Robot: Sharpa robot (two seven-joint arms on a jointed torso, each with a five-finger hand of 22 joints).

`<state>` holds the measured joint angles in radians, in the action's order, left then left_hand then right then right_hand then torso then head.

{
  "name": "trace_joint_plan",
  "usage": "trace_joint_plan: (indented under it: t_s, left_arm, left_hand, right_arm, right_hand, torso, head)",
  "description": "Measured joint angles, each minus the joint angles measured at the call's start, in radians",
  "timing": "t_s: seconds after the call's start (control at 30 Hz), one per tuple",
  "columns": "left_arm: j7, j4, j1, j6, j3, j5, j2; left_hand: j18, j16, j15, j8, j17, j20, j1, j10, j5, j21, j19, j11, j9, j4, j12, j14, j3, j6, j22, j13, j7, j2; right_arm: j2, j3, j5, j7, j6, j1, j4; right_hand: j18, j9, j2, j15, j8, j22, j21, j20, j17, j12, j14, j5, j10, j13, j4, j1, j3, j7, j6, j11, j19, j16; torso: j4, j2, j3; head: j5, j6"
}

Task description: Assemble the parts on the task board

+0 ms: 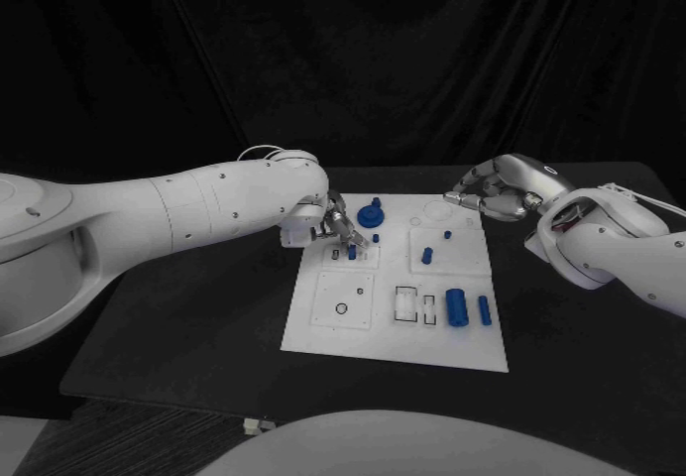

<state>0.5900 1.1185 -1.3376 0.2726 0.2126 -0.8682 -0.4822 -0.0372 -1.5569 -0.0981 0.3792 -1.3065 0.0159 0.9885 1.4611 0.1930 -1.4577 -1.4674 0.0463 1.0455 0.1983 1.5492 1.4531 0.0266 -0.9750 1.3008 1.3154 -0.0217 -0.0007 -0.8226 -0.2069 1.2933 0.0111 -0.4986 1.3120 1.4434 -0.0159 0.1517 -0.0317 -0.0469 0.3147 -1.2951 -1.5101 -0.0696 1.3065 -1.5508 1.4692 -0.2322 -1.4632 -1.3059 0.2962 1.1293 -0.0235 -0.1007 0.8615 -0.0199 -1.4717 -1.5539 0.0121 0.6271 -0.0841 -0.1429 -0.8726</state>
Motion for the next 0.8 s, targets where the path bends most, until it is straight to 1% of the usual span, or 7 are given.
trace_joint_plan:
  t_s: [0.07, 0.13, 0.2, 0.23, 0.67, 0.7, 0.8]
  left_arm:
    - [-0.001, -0.003, 0.000, -0.005, 0.000, 0.000, 0.003]
    - [-0.001, -0.006, 0.000, -0.008, 0.000, 0.000, 0.005]
    - [-0.001, -0.009, 0.000, -0.009, 0.000, 0.000, 0.008]
    - [-0.001, -0.010, 0.000, -0.010, 0.000, 0.000, 0.009]
    - [0.004, -0.020, 0.000, 0.002, 0.000, 0.000, 0.013]
    - [0.004, -0.021, 0.000, 0.004, 0.000, 0.000, 0.013]
    - [0.006, -0.021, 0.000, 0.008, 0.000, 0.000, 0.014]
  left_hand:
    - [0.000, 0.000, 0.000, 0.000, 0.000, 0.000, 0.017, 0.000, 0.039, 0.000, 0.000, 0.000, 0.000, 0.000, 0.000, 0.000, 0.000, 0.000, 0.000, 0.000, 0.000, -0.003]
    - [0.000, 0.000, 0.000, -0.018, 0.000, 0.000, 0.023, 0.000, 0.081, 0.000, 0.000, 0.000, 0.000, -0.019, 0.000, 0.000, 0.019, 0.000, 0.000, 0.000, 0.000, -0.003]
    - [0.000, 0.000, 0.000, -0.023, 0.000, 0.000, 0.031, 0.000, 0.107, 0.000, 0.000, 0.000, 0.000, -0.019, 0.000, 0.000, 0.019, 0.000, 0.000, 0.000, 0.000, 0.000]
    - [0.000, 0.000, 0.000, -0.023, 0.000, 0.000, 0.038, 0.000, 0.107, 0.000, 0.000, 0.000, 0.000, -0.019, 0.000, 0.000, 0.019, 0.000, 0.000, 0.000, 0.000, -0.007]
    - [0.000, 0.000, 0.000, -0.023, 0.000, 0.000, 0.047, 0.000, 0.130, 0.000, 0.000, 0.000, 0.000, -0.020, 0.000, 0.000, 0.019, 0.000, 0.000, 0.000, 0.000, -0.001]
    - [0.000, 0.000, 0.000, -0.023, 0.000, 0.000, 0.053, 0.000, 0.131, 0.000, 0.000, 0.000, 0.000, -0.041, 0.000, 0.000, 0.041, -0.001, 0.000, 0.000, 0.000, 0.005]
    - [0.000, 0.000, 0.000, -0.039, 0.000, 0.000, 0.067, 0.000, 0.141, 0.000, 0.000, 0.000, 0.000, -0.047, 0.000, 0.000, 0.047, -0.001, 0.000, 0.000, 0.000, -0.004]
  right_arm:
    - [0.000, 0.000, 0.000, 0.000, 0.001, 0.000, 0.000]
    - [0.000, 0.000, 0.000, 0.000, 0.001, 0.000, 0.000]
    - [0.000, 0.000, 0.000, 0.000, 0.002, 0.000, 0.000]
    - [-0.001, 0.000, 0.000, 0.000, 0.002, 0.000, 0.000]
    - [0.000, 0.000, 0.000, 0.000, 0.005, 0.000, 0.000]
    - [0.000, 0.000, 0.000, 0.000, 0.005, 0.000, 0.000]
    - [0.000, 0.000, 0.000, 0.000, 0.005, 0.000, 0.000]
  right_hand:
    - [0.000, 0.000, 0.000, 0.000, 0.000, 0.000, 0.000, 0.000, 0.000, 0.000, 0.000, 0.000, 0.000, 0.000, 0.000, 0.000, 0.000, 0.000, 0.000, 0.000, 0.000, 0.000]
    - [0.000, 0.000, 0.000, 0.000, 0.000, 0.000, 0.000, 0.000, 0.000, 0.000, 0.000, 0.000, 0.000, 0.000, 0.000, 0.000, 0.000, 0.000, 0.000, 0.000, 0.000, 0.000]
    - [0.000, 0.000, 0.000, 0.000, 0.000, 0.000, 0.000, 0.000, 0.000, 0.000, 0.000, 0.000, 0.000, 0.000, 0.000, 0.000, 0.000, 0.000, 0.000, 0.000, 0.000, 0.000]
    - [0.000, 0.000, 0.000, 0.000, 0.000, 0.000, 0.000, 0.000, 0.000, 0.000, 0.000, 0.000, 0.000, 0.000, 0.000, 0.000, 0.000, 0.000, 0.000, 0.000, 0.000, 0.000]
    - [0.000, 0.000, 0.000, 0.000, 0.000, 0.000, 0.000, 0.000, 0.000, 0.000, 0.000, 0.000, 0.000, 0.000, 0.000, 0.000, 0.000, 0.000, 0.000, 0.000, 0.000, 0.000]
    - [0.000, 0.000, 0.000, 0.000, 0.000, 0.000, 0.000, 0.000, 0.000, 0.000, 0.000, 0.000, 0.000, 0.000, 0.000, 0.000, 0.000, 0.000, 0.000, 0.000, 0.000, 0.000]
    - [0.000, 0.000, 0.000, 0.000, 0.000, 0.000, 0.000, 0.000, 0.000, 0.000, 0.000, 0.000, 0.000, 0.000, 0.000, 0.000, 0.000, 0.000, 0.000, 0.000, 0.000, 0.000]
  torso:
    - [0.0001, 0.000, 0.0000]
    - [0.0002, 0.000, 0.0000]
    - [0.0001, 0.000, 0.0000]
    - [0.0001, 0.000, -0.0001]
    - [-0.0007, 0.000, -0.0002]
    - [-0.0007, 0.000, -0.0002]
    - [-0.0006, 0.000, -0.0003]
  head:
    - [0.001, 0.000]
    - [0.001, 0.000]
    - [0.000, 0.000]
    - [0.000, 0.000]
    - [-0.001, 0.000]
    - [-0.001, 0.000]
    - [-0.001, 0.000]
